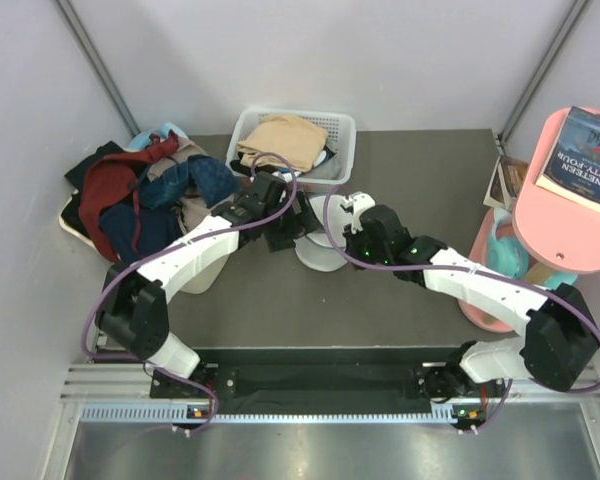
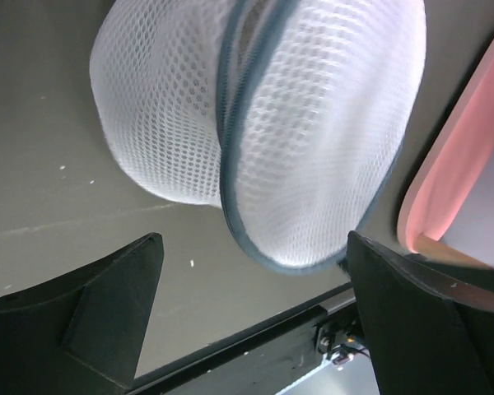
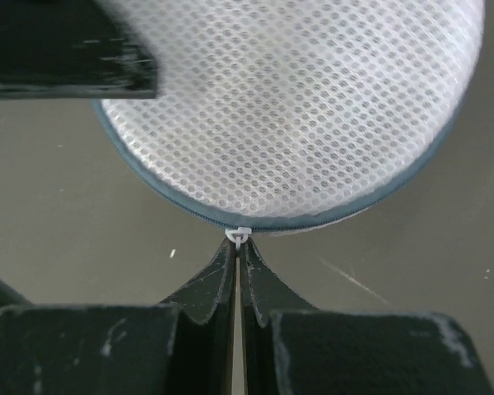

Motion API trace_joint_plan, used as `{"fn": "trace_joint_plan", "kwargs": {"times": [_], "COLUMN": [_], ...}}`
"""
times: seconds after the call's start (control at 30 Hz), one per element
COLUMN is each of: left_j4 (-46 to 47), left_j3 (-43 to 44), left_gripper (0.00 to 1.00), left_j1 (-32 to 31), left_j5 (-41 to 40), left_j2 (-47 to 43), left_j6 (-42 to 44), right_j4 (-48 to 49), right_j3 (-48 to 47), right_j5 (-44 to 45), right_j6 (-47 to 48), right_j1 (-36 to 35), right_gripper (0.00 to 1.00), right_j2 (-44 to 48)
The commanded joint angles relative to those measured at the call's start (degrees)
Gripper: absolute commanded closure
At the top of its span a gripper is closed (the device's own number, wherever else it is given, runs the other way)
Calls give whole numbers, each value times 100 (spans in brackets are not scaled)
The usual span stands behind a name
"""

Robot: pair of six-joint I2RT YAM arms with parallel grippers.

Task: Unzip the laundry bag and remove the bra

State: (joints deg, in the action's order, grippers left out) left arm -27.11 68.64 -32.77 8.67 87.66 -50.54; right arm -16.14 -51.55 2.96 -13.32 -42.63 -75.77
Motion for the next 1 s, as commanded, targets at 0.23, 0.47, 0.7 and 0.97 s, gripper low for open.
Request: {"fn": "trace_joint_plan", "kwargs": {"times": [0.23,0.47,0.7,0.97], "left_j4": [1604,1534,1656,1753], "left_j3": [-44,-88,-219,-536], "left_gripper": [58,100,100,100], "left_j1": [17,236,491,632], "left_j5": [707,707,1057,1304], "left_j2": [691,753,586,243], "left_j6": [-386,-202,158,581], "right_j4": [-55,-354,-645,-443], "right_j3": [-329,-303,127,102], "right_j5": [-41,134,38,-217], "right_j6": [-294,-338,-242,426], "right_j1": [-307,-176,413,1247], "right_gripper": [100,100,100,100], "right_j2": [387,510,897,195]}}
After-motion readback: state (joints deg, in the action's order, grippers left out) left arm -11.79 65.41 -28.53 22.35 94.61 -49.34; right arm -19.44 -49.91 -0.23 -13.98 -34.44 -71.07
